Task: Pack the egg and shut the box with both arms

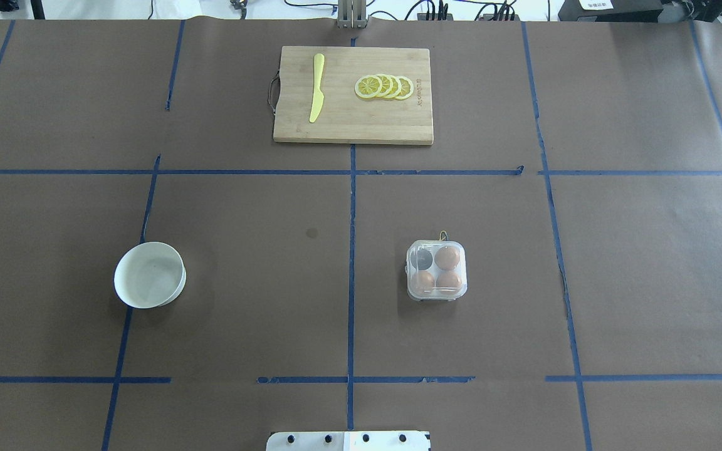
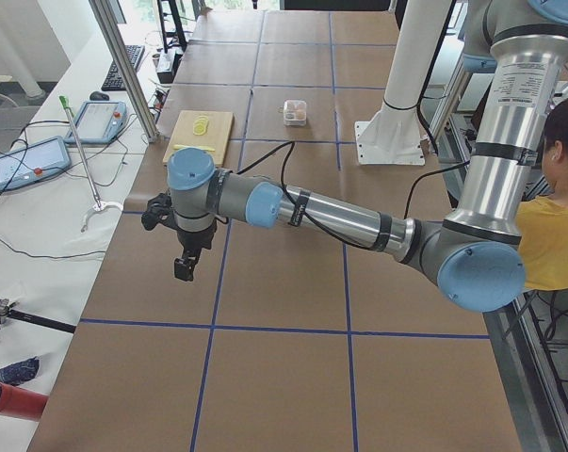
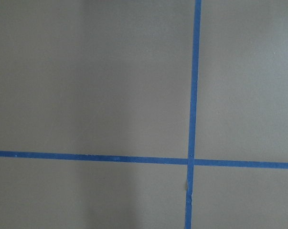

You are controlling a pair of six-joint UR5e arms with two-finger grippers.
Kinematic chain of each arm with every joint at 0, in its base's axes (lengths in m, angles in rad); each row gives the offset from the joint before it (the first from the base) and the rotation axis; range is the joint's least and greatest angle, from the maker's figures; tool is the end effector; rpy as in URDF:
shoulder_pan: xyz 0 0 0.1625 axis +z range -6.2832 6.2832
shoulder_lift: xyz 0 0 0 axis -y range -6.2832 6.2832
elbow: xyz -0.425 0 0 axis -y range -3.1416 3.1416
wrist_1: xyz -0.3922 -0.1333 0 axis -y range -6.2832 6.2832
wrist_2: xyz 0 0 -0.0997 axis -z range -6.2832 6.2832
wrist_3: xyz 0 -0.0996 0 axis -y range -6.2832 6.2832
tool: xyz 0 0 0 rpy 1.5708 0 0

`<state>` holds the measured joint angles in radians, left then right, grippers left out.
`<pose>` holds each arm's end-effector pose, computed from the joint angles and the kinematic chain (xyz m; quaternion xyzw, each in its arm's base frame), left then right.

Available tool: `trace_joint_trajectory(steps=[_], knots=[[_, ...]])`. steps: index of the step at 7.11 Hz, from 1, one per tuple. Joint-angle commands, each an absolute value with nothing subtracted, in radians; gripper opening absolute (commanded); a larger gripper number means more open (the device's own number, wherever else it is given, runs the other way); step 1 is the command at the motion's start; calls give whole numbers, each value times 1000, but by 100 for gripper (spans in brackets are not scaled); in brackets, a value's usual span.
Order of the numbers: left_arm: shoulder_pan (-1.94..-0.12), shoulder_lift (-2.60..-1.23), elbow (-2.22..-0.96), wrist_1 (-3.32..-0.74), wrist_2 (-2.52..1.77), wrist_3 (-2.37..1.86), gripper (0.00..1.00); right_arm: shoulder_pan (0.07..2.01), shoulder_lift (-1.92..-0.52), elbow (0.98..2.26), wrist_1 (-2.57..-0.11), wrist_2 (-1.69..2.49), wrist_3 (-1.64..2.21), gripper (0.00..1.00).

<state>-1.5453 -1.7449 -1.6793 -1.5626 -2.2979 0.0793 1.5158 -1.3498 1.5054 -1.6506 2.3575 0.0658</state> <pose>-0.0526 -0.5679 0.5163 0.1373 0.3487 0.0971 0.9220 0.0305 -0.5879 0.5790 0.0118 -0.3844 -0.0095 0.9230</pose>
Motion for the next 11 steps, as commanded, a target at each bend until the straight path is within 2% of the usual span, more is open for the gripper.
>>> trace_joint_trajectory(steps=[1, 11], knots=[[-1548, -1700, -1724, -1565, -2298, 80, 100, 1519, -1362, 1508, -1649, 2355, 60, 100], [-1548, -1697, -1738, -1566, -2303, 81, 100, 1517, -1353, 1528, -1647, 2350, 57, 100]])
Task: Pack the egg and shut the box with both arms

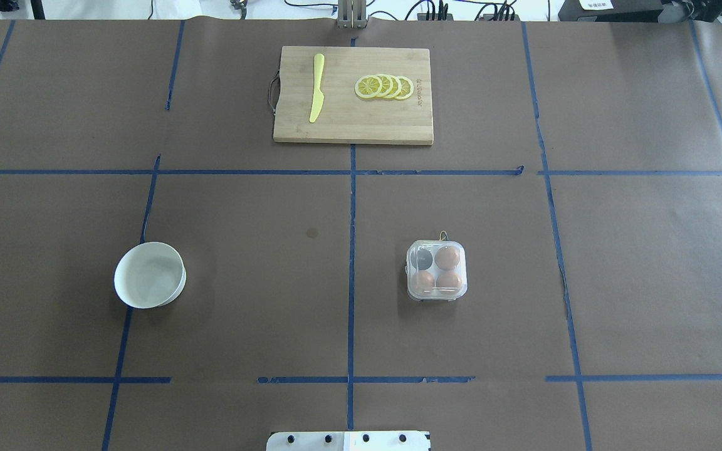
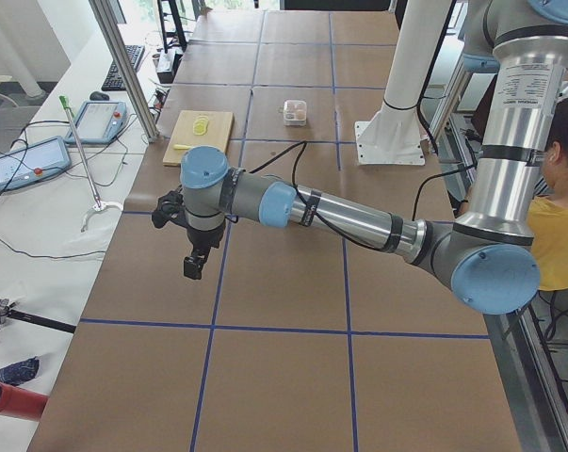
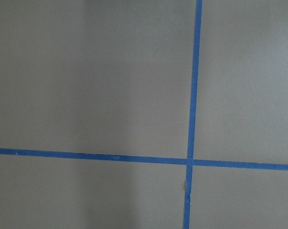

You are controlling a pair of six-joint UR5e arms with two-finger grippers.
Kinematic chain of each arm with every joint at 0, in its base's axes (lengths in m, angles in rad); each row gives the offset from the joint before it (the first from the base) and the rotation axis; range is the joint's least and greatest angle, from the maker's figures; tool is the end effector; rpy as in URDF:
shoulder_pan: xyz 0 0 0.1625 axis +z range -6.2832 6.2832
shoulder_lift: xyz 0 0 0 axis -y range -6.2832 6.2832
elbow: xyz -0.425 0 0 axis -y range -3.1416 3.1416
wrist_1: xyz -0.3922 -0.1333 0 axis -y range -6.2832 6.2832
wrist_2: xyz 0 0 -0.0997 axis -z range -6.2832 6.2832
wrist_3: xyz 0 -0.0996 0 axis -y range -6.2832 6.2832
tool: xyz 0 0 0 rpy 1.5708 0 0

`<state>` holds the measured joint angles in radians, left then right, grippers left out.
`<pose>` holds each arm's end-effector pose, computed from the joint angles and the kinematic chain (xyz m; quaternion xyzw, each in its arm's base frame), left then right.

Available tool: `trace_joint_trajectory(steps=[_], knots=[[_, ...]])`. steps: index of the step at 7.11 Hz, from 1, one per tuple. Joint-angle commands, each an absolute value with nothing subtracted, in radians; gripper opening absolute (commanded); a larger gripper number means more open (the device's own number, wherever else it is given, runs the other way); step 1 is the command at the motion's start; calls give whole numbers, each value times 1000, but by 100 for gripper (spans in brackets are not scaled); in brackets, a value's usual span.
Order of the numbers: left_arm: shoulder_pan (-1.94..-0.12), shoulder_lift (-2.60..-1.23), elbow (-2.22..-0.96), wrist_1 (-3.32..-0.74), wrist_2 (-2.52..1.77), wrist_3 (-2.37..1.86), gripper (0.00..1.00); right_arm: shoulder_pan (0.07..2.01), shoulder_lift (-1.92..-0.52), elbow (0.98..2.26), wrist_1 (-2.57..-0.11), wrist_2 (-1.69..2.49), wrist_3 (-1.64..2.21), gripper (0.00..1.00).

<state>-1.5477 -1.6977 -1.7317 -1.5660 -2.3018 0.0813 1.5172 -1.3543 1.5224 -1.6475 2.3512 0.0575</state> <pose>-0.0542 -0.5477 0.5161 0.1420 0.3499 0.0986 0.9207 0.0319 -0.5863 0.5733 0.0211 -0.3817 -0.0156 0.9239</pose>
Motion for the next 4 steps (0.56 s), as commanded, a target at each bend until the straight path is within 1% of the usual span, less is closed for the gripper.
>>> trace_joint_trajectory(steps=[1, 4], knots=[[-1548, -1694, -1733, -1566, -2301, 81, 100, 1517, -1351, 1528, -1647, 2349, 57, 100], [-1548, -1692, -1736, -1565, -2302, 80, 100, 1517, -1351, 1540, -1647, 2349, 57, 100]])
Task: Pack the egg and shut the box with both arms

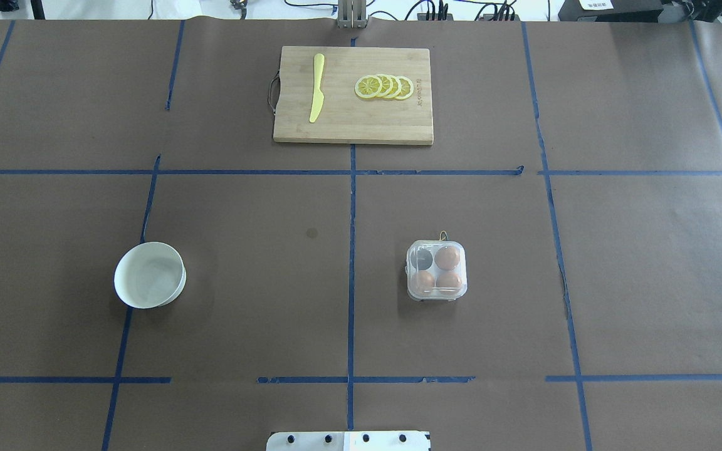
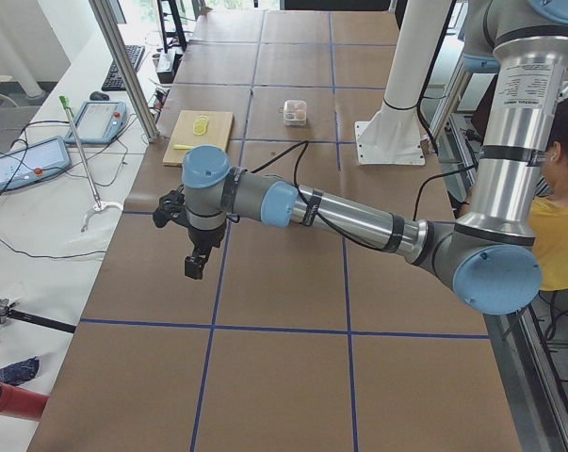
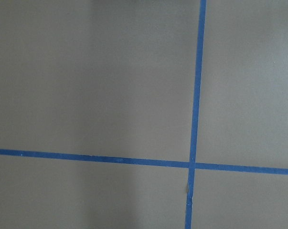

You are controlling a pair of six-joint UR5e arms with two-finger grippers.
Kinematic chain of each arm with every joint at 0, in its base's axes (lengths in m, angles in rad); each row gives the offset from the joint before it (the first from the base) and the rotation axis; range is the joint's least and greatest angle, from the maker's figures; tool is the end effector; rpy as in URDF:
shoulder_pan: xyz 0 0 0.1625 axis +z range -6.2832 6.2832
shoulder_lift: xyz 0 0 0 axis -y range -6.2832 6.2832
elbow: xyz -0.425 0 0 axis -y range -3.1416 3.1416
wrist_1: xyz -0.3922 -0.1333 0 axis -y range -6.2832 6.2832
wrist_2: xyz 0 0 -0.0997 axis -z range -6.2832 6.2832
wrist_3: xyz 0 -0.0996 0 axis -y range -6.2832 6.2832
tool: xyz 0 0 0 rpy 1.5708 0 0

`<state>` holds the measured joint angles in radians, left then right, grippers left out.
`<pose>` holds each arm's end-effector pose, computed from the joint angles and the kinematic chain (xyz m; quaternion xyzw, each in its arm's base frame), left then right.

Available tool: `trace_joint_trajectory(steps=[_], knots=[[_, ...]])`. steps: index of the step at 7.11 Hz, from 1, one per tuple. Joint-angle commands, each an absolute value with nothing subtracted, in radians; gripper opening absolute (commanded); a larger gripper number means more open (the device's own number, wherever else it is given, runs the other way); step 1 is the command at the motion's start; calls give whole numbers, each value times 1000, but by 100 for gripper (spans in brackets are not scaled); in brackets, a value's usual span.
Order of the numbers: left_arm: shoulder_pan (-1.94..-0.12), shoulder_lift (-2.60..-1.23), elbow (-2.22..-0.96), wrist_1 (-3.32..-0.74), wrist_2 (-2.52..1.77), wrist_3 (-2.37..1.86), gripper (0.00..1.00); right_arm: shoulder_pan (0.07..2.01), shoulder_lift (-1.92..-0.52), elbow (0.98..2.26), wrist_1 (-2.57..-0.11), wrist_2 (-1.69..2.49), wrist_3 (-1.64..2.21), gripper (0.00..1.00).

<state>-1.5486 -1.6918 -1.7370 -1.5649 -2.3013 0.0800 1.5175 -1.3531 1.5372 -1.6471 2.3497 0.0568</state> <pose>-0.0548 -0.5452 0.5169 0.1411 0.3497 0.0972 0.9210 0.0321 -0.5867 0.5654 0.0289 -0.3813 -0.0188 0.9238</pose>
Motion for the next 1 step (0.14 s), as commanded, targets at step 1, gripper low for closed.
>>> trace_joint_trajectory(steps=[1], knots=[[-1546, -1698, -1732, -1568, -2301, 77, 100, 1519, -1348, 1543, -1647, 2350, 58, 100]])
